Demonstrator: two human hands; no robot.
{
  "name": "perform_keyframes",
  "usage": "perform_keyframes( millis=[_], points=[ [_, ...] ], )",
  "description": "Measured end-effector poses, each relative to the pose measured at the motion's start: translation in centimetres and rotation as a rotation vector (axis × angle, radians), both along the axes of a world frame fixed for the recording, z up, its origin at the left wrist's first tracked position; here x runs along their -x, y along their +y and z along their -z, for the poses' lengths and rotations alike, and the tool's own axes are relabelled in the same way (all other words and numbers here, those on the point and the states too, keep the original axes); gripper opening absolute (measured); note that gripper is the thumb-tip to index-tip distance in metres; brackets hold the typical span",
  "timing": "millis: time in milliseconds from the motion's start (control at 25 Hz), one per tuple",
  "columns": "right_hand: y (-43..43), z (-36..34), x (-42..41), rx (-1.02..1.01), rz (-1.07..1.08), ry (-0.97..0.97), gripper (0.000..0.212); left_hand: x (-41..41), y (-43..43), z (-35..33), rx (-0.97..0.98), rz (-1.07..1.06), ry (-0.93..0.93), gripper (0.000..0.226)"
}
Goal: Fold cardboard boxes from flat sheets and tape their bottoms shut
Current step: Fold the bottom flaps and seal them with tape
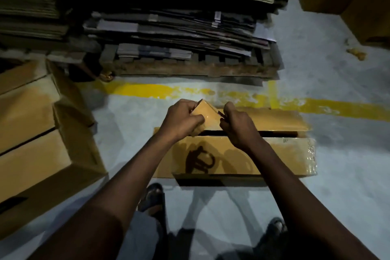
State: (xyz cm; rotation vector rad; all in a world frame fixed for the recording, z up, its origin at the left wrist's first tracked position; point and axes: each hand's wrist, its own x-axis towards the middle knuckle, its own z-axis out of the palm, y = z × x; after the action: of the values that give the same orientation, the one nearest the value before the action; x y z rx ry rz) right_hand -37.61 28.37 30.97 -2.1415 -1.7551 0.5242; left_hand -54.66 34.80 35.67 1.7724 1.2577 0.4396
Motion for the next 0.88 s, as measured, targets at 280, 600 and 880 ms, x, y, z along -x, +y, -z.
perform_keyframes(
  millis=[280, 600, 880],
  points=[
    [-0.4, -0.8, -2.3, 0.045, -0.039, 0.398, 0.017, -1.4, 1.4, 1.9, 0.187, 0.057, -0.008, 0.029],
    [-1.1, -1.2, -5.8, 0.537, -0.227, 0.857, 0.025, -2.5, 1.3, 2.8, 0.217, 0.274, -0.174, 0.038],
    [-1.1, 0.7, -4.7, 0.307, -0.149, 0.388, 0.020, -3.3, 1.1, 3.3, 0.142, 0.213, -0.033, 0.041]
  ],
)
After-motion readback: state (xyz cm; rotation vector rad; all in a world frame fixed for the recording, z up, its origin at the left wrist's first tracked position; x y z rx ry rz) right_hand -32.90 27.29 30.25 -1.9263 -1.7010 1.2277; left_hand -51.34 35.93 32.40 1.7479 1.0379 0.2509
